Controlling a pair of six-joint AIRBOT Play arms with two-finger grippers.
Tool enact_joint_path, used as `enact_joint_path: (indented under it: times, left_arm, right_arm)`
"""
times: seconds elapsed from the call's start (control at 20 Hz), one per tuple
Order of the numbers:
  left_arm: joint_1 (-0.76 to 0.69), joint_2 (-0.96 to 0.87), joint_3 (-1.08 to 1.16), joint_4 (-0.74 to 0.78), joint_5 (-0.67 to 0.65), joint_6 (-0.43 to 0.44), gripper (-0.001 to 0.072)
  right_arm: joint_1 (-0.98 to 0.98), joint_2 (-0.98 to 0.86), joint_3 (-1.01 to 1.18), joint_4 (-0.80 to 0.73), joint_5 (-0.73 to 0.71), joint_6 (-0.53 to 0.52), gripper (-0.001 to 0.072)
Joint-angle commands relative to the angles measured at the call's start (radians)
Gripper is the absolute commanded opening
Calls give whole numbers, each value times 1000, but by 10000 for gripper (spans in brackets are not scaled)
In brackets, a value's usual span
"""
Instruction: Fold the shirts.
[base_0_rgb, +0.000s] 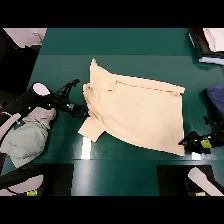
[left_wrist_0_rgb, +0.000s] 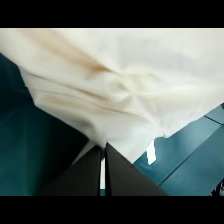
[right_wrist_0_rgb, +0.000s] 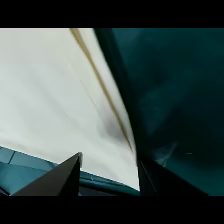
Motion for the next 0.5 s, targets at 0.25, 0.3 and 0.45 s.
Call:
enact_joint_path:
  times: [0.25, 0.3, 0.45]
  left_arm:
    - [5, 73, 103, 47, 26, -56, 26]
    - [5, 103, 175, 93, 27, -82, 25]
    - [5, 188, 502, 234, 29, -138, 26]
  right_arm:
    - [-2, 55, 55, 338, -35, -123, 14]
    - [-2, 95, 114, 412, -49, -122, 14]
    - [26, 196, 367, 622, -162, -121, 14]
